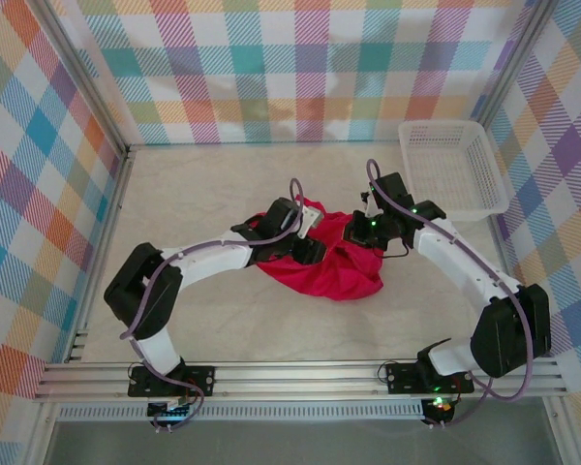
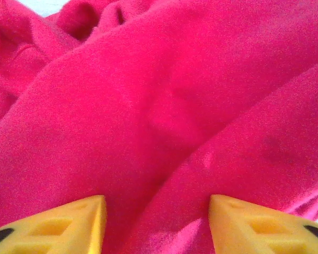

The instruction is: Fold the inside-out t-shirt

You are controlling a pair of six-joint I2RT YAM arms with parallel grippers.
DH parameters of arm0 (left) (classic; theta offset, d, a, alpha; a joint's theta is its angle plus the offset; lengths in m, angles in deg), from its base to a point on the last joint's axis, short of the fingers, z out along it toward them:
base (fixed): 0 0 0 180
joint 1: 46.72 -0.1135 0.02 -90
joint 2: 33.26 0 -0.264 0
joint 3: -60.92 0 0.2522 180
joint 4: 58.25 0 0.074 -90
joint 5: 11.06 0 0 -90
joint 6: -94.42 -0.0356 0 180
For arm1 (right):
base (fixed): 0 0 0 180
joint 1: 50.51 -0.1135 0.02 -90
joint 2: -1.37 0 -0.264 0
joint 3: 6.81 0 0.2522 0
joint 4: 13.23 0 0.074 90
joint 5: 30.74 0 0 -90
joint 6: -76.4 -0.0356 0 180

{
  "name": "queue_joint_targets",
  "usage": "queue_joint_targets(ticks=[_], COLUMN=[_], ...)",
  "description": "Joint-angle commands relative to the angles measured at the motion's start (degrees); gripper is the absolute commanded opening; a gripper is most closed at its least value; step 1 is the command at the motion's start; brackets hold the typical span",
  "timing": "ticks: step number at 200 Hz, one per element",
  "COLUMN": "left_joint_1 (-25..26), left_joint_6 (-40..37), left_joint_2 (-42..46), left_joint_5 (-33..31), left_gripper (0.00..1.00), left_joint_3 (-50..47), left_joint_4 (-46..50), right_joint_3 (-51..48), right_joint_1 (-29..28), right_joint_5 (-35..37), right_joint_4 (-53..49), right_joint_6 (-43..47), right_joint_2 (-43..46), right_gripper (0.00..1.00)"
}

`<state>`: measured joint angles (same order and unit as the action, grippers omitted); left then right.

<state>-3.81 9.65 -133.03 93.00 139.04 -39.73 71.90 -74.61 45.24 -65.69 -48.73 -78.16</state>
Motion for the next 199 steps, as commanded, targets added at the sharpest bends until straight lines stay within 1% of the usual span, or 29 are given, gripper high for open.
queue_joint_targets(ticks=[1,35,36,38,39,41,44,66,98,124,164,173,181,183,189,190,198,199], left_joint_1=[0.72,0.85,0.81,0.84,0.85,0.85,0.80,0.85,0.94,1.10,1.20,1.20,1.05,0.97,0.64,0.53,-0.28,-0.37], left_joint_6=[0.06,2.67,2.76,2.83,2.88,2.99,3.09,3.72,3.69,1.77,1.49,0.98,0.22,0.06,-0.37,-0.47,-0.41,-0.40], left_joint_2=[-0.95,2.08,2.23,2.61,2.76,3.03,3.45,5.57,7.33,4.12,-1.22,-2.05,-2.67,-2.77,-2.89,-2.89,-2.77,-2.70], left_joint_5=[2.47,4.66,4.61,4.58,4.57,4.57,4.61,5.52,4.97,3.17,-0.05,-0.70,-0.95,-0.92,-0.66,-0.55,-0.11,-0.05], left_gripper=[0.61,0.63,0.66,0.80,0.84,0.87,0.88,0.89,0.89,0.88,0.86,0.83,0.72,0.68,0.51,0.51,0.27,0.25], left_joint_3=[-0.16,-4.57,-4.71,-5.00,-5.15,-5.48,-5.77,-7.26,-9.68,-8.37,-7.14,-6.16,-5.14,-4.84,-3.96,-3.62,-2.26,-2.11], left_joint_4=[-4.67,-9.63,-9.74,-9.82,-9.93,-10.16,-10.31,-10.10,-11.16,-9.46,-12.57,-11.93,-10.56,-10.25,-8.99,-8.76,-6.45,-6.17], right_joint_3=[1.88,3.46,3.51,3.56,3.58,3.67,3.77,4.39,5.26,5.80,6.33,6.42,6.39,6.35,6.33,6.33,6.20,6.18], right_joint_1=[-0.51,-0.43,-0.42,-0.42,-0.42,-0.42,-0.38,-0.34,-0.16,-0.16,-0.12,-0.16,-0.16,-0.12,-0.13,-0.10,-0.07,-0.07], right_joint_5=[-1.03,-0.75,-0.70,-0.68,-0.67,-0.66,-0.66,-0.66,-1.04,-1.54,-2.02,-1.97,-1.68,-1.59,-1.31,-1.25,-0.61,-0.50], right_joint_4=[-1.14,-1.27,-1.29,-1.29,-1.34,-1.37,-1.38,-1.56,-1.71,-1.75,-2.24,-2.34,-2.69,-2.74,-2.99,-3.02,-3.45,-3.51], right_joint_6=[-0.02,0.70,0.69,0.73,0.70,0.73,0.81,1.20,1.33,1.14,0.61,0.59,0.69,0.77,0.92,0.93,1.37,1.42], right_joint_2=[-1.12,-3.27,-3.38,-3.41,-3.47,-3.56,-3.73,-4.65,-5.72,-5.31,-3.64,-3.32,-3.10,-3.16,-2.92,-2.92,-2.84,-2.83], right_gripper=[0.00,0.00,0.00,0.00,0.00,0.00,0.00,0.00,0.00,0.00,0.00,0.00,0.00,0.00,0.00,0.00,0.00,0.00])
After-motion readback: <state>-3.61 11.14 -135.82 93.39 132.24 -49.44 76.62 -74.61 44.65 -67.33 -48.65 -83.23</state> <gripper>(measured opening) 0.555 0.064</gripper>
